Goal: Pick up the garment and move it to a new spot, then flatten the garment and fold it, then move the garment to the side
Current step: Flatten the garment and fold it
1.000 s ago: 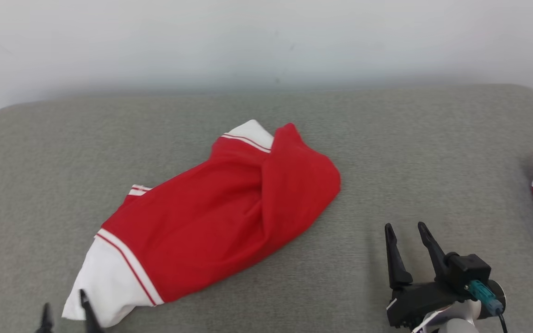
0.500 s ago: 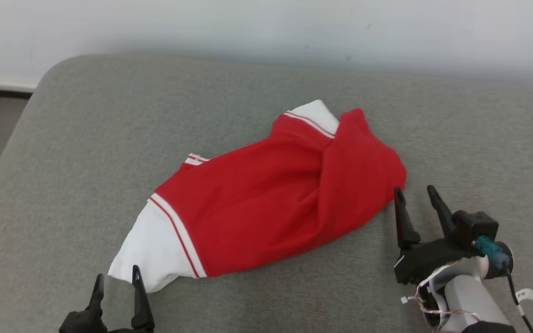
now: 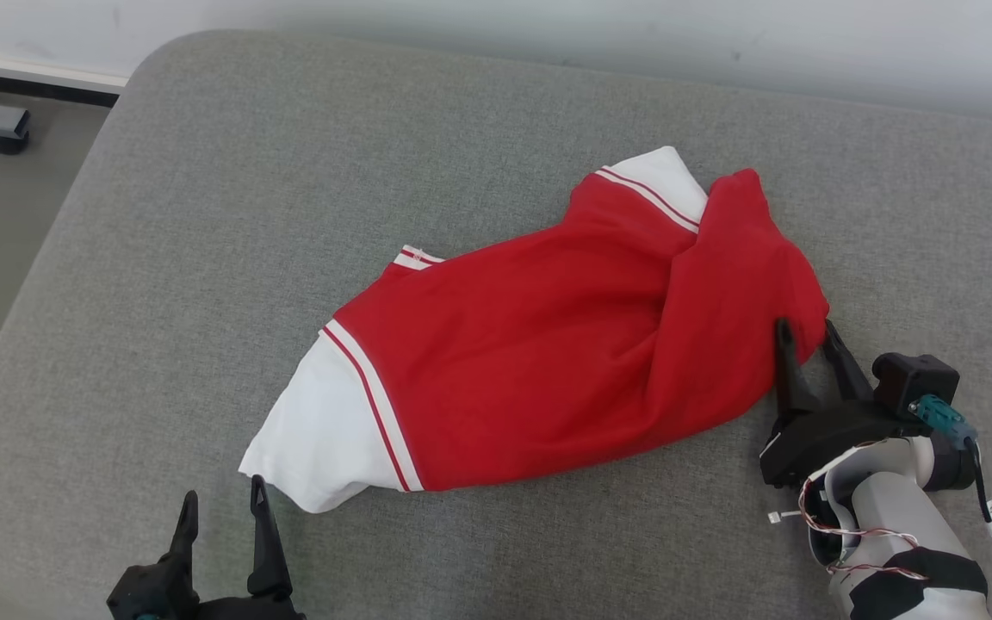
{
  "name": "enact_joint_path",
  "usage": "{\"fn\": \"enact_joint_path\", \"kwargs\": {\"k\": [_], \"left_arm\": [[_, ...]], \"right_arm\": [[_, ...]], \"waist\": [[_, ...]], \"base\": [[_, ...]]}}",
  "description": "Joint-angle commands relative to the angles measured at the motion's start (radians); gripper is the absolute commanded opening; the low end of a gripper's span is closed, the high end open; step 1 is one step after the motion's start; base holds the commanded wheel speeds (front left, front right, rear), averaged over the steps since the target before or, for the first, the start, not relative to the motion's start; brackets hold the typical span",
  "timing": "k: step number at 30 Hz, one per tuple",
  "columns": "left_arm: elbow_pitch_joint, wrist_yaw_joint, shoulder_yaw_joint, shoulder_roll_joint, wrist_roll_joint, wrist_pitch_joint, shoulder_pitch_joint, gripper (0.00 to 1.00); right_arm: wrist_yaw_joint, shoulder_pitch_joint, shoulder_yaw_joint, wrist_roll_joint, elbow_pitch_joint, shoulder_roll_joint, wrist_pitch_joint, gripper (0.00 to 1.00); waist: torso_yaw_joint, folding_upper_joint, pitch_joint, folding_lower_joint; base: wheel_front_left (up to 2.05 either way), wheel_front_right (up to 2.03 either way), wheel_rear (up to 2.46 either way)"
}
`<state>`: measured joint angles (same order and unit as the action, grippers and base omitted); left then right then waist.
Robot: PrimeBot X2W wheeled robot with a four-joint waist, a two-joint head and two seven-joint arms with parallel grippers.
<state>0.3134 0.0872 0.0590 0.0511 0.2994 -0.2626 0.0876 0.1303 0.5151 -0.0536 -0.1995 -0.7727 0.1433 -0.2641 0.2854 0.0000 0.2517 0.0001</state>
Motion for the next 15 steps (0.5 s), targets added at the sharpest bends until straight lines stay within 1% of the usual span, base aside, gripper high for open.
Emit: {"fn": "enact_joint_path", "kwargs": {"k": [1, 2, 3, 6, 10, 15], "left_arm": [[-0.004, -0.001, -0.001, -0.001, -0.001, -0.003, 0.011, 1.0], [-0.005, -0.001, -0.002, -0.001, -0.001, -0.003, 0.013, 1.0], [-0.006, -0.001, -0.003, -0.001, -0.002, -0.003, 0.014, 1.0], [-0.01, -0.003, -0.007, -0.001, -0.009, -0.003, 0.016, 1.0], [-0.025, -0.005, -0.014, -0.001, -0.028, -0.003, 0.018, 1.0], [-0.03, -0.02, -0.032, -0.001, -0.052, -0.003, 0.006, 1.0]], "right_arm": [[0.001, 0.005, 0.003, -0.003, -0.009, 0.003, 0.0, 0.48], [0.001, 0.006, 0.005, -0.006, -0.01, 0.003, 0.0, 0.4], [0.001, 0.005, 0.007, -0.009, -0.012, 0.004, 0.0, 0.26], [0.001, 0.004, 0.011, -0.018, 0.001, 0.004, 0.0, 0.0], [0.001, -0.01, 0.001, -0.029, 0.058, 0.0, 0.0, 0.0], [0.001, -0.046, -0.019, -0.06, 0.145, -0.014, 0.0, 0.0]], "waist": [[0.004, 0.0, 0.005, -0.0001], [0.003, 0.0, 0.006, -0.0001], [0.002, 0.0, 0.006, -0.0001], [-0.006, 0.0, 0.005, -0.0001], [-0.024, 0.0, -0.007, -0.0001], [-0.067, 0.0, -0.043, -0.0001]], "base": [[0.0, 0.0, 0.0], [0.0, 0.0, 0.0], [0.0, 0.0, 0.0], [0.0, 0.0, 0.0], [0.0, 0.0, 0.0], [0.0, 0.0, 0.0]]}}
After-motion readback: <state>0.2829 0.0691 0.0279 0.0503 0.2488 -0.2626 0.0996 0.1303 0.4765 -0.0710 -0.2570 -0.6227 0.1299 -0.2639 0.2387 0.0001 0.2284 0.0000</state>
